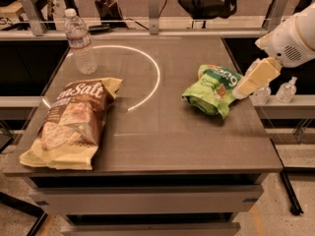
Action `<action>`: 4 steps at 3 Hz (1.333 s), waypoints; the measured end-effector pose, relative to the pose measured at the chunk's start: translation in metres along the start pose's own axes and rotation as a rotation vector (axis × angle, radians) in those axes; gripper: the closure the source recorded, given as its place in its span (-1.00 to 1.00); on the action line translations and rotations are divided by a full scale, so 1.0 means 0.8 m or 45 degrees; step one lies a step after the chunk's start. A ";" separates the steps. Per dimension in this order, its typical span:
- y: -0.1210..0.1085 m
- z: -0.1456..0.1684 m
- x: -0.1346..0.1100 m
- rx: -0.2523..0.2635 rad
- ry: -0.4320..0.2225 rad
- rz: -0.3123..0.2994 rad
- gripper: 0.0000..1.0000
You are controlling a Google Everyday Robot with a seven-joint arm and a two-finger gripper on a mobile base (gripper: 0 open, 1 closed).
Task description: Pick green rice chip bag
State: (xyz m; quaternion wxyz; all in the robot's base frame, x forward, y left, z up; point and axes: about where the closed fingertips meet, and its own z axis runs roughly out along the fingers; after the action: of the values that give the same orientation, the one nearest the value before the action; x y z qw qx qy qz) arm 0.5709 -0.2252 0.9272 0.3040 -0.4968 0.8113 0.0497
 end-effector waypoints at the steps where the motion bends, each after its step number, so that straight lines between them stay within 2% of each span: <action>1: -0.002 0.022 0.001 -0.025 -0.015 0.031 -1.00; 2: 0.000 0.045 0.000 -0.094 -0.024 0.069 -1.00; 4: -0.001 0.088 0.000 -0.220 -0.070 0.087 -1.00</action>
Offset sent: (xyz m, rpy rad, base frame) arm 0.0247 0.0210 -0.0458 0.1077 0.1315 0.0040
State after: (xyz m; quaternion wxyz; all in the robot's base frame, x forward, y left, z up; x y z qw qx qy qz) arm 0.6024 -0.1985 0.8707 0.2803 -0.4918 0.8117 0.1435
